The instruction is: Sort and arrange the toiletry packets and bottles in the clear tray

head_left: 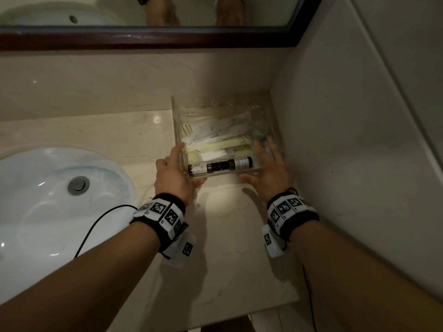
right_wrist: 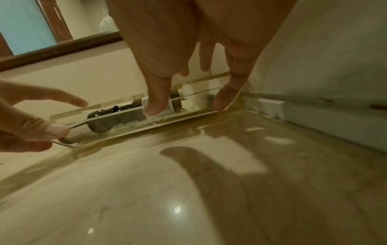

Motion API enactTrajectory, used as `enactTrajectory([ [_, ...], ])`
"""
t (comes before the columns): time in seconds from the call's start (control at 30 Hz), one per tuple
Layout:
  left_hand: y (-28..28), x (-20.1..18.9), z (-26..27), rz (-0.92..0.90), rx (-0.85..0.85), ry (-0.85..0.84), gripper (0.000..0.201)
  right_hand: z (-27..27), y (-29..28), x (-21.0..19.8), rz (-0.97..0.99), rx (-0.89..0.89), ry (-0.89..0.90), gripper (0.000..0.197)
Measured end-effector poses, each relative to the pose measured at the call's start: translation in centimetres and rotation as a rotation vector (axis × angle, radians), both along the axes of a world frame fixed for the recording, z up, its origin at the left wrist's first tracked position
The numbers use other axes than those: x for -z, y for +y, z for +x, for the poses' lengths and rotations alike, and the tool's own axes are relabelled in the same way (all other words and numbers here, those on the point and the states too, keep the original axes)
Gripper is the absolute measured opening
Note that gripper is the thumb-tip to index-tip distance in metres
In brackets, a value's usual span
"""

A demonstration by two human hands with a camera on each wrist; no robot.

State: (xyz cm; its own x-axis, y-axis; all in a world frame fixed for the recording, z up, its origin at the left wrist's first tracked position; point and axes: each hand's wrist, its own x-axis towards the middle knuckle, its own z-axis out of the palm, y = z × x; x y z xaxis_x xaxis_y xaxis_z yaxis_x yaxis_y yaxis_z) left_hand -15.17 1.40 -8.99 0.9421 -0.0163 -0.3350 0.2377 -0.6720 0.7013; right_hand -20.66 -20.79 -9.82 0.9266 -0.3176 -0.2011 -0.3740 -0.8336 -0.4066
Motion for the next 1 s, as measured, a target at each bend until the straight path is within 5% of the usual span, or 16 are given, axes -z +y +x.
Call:
enactTrajectory([
  [0.17,0.2,-0.1,0.8,0.067,0.050,-0.016,0.083,0.8,-0.3,-0.7,0.075,0.036,0.018,0.080],
  [0.53,0.6,0.1,2.5,0.224,0.206,-0.128,0.057,2.6,0.3,-1.8,-0.079,0.021,0.082,0.077],
  [1.0,0.8,0.2,3.3,0.303,0.301,-0.157,0.050,3.1,0.5,-1.5,-0.097,0.042,0.058,0.070],
])
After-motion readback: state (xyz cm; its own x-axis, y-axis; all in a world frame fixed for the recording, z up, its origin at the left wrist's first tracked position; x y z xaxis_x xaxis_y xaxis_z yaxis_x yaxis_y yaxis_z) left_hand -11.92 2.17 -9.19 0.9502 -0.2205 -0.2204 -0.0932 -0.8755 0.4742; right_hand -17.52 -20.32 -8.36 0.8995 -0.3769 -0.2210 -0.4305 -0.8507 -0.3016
